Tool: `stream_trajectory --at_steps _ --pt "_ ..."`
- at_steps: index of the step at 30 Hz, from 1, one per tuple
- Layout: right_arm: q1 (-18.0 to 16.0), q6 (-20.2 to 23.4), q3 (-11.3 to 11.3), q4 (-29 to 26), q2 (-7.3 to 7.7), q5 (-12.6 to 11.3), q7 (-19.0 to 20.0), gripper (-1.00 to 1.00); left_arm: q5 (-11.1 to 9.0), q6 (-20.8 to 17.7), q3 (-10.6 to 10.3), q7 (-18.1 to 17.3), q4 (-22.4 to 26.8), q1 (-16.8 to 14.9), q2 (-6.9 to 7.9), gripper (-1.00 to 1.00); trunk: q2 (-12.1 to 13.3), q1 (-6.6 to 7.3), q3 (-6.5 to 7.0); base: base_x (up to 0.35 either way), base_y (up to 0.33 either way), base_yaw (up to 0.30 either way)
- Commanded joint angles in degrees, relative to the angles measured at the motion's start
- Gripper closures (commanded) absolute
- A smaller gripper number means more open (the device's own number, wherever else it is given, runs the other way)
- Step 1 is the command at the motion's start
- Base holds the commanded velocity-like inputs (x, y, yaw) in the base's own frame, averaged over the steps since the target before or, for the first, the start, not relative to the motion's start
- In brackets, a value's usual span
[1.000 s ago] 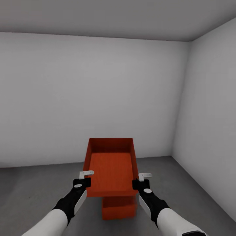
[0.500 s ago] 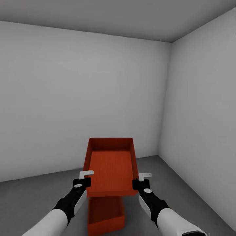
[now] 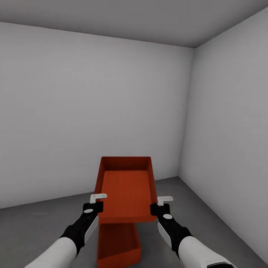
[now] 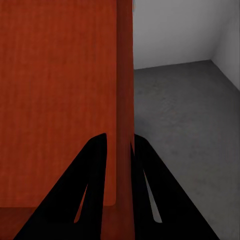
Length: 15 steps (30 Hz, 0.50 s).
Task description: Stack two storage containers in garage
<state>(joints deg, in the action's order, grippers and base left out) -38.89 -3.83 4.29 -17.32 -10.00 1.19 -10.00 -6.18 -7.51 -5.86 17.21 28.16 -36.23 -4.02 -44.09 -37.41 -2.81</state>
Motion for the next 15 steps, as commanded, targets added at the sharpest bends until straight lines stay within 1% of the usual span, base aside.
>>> stream_trajectory --at_steps 1,15 --pt "-0.04 -0.15 -0.51 0.19 0.00 -0.16 -0.63 1.00 0.25 -0.40 2.69 0.72 1.89 -0.06 1.10 1.00 -0.09 -0.02 -0.10 0.000 0.000 0.202" --pt "-0.04 -0.30 -0.51 0.19 0.00 -0.13 -0.63 1.00 0.23 -0.40 2.69 0.72 1.89 -0.06 1.05 1.00 -0.09 -0.02 -0.10 0.000 0.000 0.246"
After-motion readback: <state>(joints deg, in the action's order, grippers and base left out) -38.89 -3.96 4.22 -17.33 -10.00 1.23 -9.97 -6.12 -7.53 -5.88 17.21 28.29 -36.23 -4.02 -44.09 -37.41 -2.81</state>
